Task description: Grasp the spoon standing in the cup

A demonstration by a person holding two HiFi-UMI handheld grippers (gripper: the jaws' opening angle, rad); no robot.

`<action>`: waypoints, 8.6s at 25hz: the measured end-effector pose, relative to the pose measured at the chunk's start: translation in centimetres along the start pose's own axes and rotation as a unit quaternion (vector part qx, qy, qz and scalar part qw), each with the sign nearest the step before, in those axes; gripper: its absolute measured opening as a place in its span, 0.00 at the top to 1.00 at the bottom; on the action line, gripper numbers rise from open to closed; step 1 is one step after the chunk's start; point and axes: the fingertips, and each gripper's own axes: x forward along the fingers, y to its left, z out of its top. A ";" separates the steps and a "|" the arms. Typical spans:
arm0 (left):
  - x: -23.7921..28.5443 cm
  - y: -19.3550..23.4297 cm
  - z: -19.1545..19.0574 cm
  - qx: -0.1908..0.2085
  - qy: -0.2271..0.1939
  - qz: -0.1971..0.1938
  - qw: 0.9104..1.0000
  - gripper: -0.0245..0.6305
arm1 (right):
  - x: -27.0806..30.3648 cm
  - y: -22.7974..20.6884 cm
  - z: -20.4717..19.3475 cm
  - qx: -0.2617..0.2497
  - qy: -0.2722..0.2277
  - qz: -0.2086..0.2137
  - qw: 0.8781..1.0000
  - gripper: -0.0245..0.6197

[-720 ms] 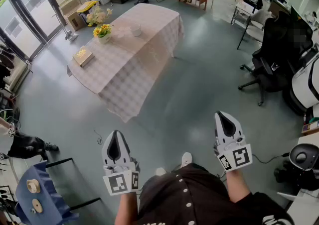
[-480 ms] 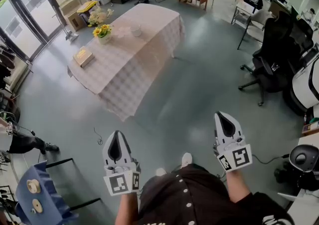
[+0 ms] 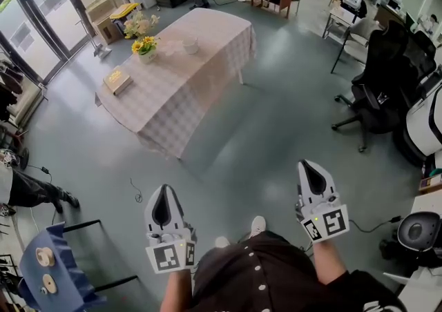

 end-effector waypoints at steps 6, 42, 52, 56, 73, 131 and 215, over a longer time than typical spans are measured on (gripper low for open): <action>0.3 -0.6 0.2 0.002 -0.001 0.005 1.000 0.94 | 0.4 -0.1 0.3 0.000 -0.005 0.020 1.000 0.87; 4.1 -7.9 -0.2 0.003 0.004 0.058 0.998 0.94 | 2.9 -8.1 -1.3 0.020 -0.007 0.104 0.994 0.45; 7.6 -7.7 -0.9 -0.002 0.004 0.056 0.998 0.94 | 5.8 -9.8 -1.9 0.024 -0.007 0.104 0.994 0.44; 10.5 -7.1 -1.0 0.000 0.000 0.048 0.999 0.94 | 8.0 -10.3 -2.1 0.025 -0.010 0.105 0.994 0.44; 23.9 1.1 -2.1 -0.014 0.011 0.035 0.999 0.94 | 23.7 -10.0 -3.6 0.019 0.007 0.103 0.995 0.44; 61.3 9.2 -2.9 -0.017 0.004 0.071 0.997 0.94 | 62.5 -24.0 -4.8 0.022 -0.007 0.135 0.991 0.44; 79.8 30.1 -5.9 -0.036 0.007 0.301 0.953 0.94 | 102.5 -12.8 -11.3 -0.037 0.023 0.419 0.907 0.43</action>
